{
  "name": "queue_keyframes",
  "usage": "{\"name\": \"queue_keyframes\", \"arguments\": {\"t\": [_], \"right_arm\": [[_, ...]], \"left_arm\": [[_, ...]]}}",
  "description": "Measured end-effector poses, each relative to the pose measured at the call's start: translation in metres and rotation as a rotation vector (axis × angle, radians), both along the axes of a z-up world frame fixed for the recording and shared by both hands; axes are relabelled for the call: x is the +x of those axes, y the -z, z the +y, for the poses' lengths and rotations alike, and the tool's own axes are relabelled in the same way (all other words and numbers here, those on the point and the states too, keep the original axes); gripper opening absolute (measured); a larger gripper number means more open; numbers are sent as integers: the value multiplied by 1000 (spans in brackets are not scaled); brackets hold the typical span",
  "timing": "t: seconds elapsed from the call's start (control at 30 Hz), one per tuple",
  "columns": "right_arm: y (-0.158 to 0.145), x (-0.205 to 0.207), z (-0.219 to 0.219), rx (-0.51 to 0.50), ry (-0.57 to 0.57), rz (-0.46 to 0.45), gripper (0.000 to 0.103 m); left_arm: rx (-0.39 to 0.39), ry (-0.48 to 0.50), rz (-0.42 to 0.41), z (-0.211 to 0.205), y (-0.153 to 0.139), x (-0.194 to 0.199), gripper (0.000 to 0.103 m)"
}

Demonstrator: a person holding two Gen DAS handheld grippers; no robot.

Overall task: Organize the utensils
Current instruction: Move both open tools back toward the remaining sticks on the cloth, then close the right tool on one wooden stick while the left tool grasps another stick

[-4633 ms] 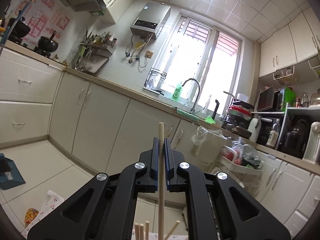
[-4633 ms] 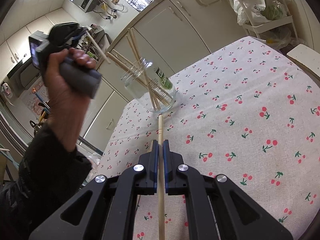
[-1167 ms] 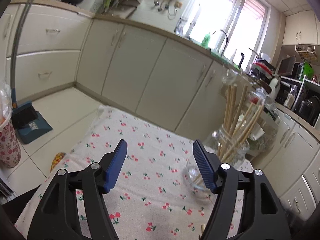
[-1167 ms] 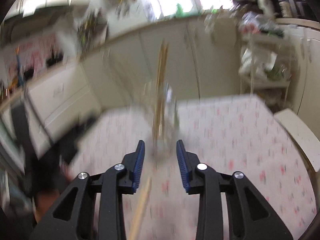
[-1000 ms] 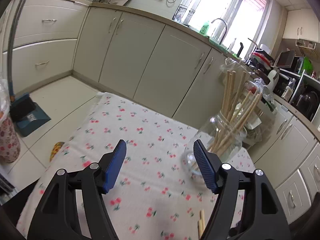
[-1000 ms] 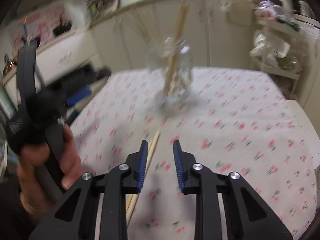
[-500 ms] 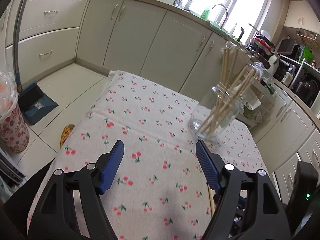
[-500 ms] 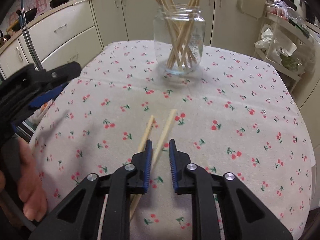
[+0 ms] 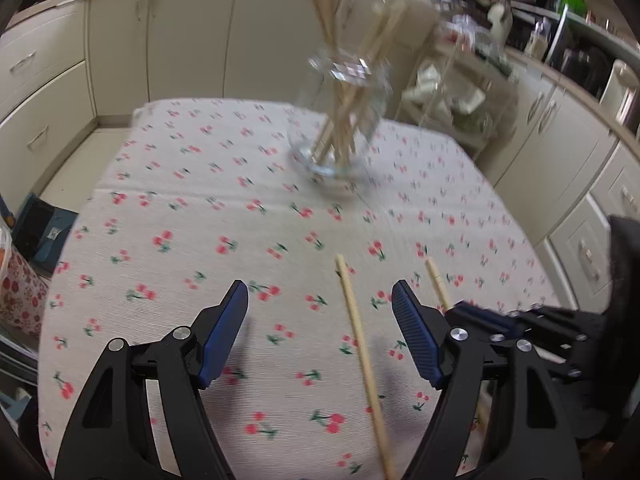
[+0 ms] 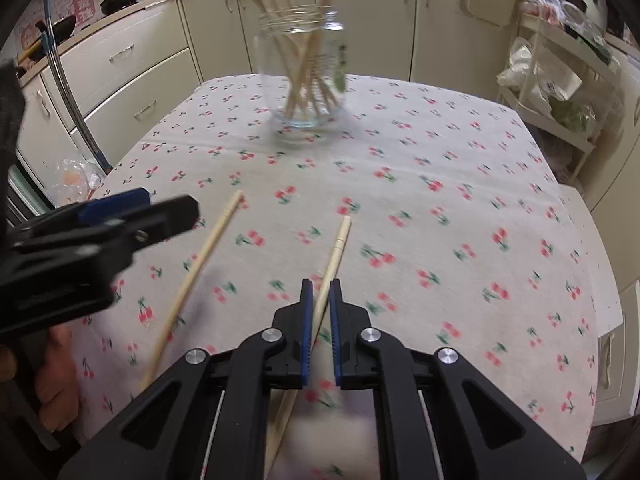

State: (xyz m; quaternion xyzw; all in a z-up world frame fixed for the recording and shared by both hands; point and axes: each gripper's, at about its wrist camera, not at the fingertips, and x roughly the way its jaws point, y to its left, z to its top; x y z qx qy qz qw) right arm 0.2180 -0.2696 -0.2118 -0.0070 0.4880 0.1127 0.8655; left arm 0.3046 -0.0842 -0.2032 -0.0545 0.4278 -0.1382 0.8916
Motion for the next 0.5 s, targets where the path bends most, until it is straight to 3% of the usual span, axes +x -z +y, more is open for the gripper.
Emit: {"name": "queue_keyframes", "arguments": {"t": [0.23, 0.3, 0.4, 0.47, 0.5], "right_arm": [[0, -1, -14, 32, 4, 8, 9], [0, 1, -11, 27, 0, 2, 9], [0, 2, -6, -1, -11, -10, 9], [0, 2, -5, -11, -18, -12, 9], [0, 2, -5, -9, -24, -10, 8]], "left_arm": [[97, 12, 49, -24, 12, 8, 70], [126, 13, 46, -29, 13, 10, 65], [151, 13, 34, -32, 11, 12, 45], [146, 33, 33, -32, 11, 16, 11], [132, 49, 42, -31, 11, 19, 7]]}}
